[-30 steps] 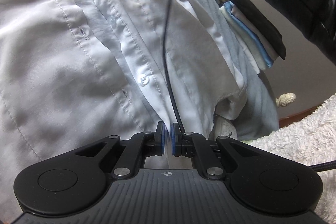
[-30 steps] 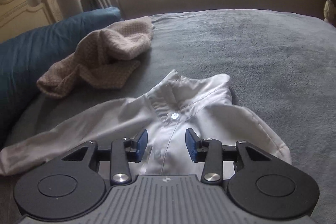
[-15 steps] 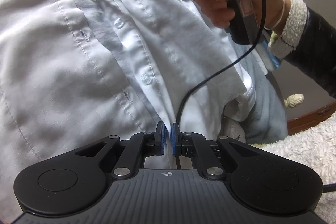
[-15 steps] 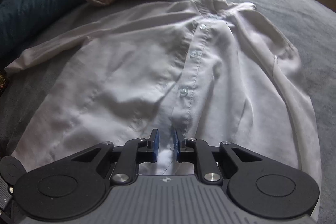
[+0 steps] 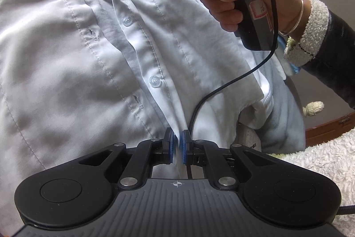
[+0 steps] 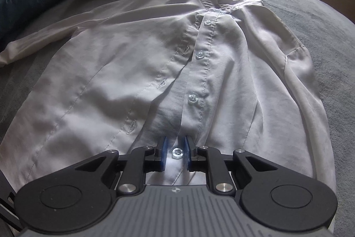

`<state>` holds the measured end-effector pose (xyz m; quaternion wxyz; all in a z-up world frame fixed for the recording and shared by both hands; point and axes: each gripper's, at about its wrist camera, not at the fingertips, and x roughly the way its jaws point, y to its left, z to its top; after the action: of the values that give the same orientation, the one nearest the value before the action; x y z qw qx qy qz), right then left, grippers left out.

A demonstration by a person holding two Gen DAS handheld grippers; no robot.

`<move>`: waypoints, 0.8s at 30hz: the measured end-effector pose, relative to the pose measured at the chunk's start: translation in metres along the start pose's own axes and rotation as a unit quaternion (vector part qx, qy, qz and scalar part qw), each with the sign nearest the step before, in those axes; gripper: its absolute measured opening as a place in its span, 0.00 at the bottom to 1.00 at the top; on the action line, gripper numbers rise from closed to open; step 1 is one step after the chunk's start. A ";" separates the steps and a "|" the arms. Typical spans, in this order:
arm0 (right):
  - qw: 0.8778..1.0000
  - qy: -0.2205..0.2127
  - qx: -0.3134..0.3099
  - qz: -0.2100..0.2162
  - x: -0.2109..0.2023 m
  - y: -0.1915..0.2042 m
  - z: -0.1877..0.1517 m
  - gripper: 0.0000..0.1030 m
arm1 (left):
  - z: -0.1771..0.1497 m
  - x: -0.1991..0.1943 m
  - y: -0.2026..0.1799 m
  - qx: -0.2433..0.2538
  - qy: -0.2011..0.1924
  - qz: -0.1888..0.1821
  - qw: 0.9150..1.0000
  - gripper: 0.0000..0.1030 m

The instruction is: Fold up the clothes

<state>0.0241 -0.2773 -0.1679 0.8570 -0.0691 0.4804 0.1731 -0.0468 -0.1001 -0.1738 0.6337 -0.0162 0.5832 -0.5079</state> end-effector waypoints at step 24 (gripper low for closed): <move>0.976 -0.106 0.131 0.134 -0.039 -0.013 0.004 0.02 | -0.008 -0.008 -0.017 0.021 -0.011 -0.001 1.000 0.07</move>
<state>0.0137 -0.2966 -0.1335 0.8737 0.1281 0.4099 0.2285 -0.0616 -0.0980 -0.1602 0.6400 -0.0096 0.5655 -0.5202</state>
